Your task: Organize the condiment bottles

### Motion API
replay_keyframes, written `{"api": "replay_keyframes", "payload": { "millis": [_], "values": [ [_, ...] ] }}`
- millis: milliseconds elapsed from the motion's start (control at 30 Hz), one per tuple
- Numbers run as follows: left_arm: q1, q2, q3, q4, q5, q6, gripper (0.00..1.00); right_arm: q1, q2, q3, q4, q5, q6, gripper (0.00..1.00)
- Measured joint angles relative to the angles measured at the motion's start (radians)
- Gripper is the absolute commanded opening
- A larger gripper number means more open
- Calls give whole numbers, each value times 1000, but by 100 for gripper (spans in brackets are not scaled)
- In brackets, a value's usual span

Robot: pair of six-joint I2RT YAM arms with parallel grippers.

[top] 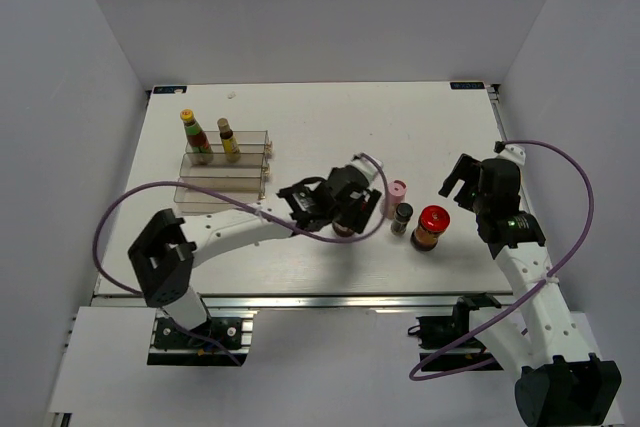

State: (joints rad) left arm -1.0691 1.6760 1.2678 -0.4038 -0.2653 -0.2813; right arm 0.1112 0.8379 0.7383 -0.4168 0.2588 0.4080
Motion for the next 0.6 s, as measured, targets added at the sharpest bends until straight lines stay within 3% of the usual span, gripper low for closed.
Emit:
{"api": "replay_keyframes", "payload": {
  "millis": [167, 433, 600],
  "values": [
    [196, -156, -38, -38, -66, -50, 29, 0, 0, 0, 0, 0, 0, 89],
    [483, -421, -112, -37, -265, -73, 32, 0, 0, 0, 0, 0, 0, 89],
    [631, -460, -114, -51, -273, -95, 29, 0, 0, 0, 1, 0, 0, 89]
  ]
}}
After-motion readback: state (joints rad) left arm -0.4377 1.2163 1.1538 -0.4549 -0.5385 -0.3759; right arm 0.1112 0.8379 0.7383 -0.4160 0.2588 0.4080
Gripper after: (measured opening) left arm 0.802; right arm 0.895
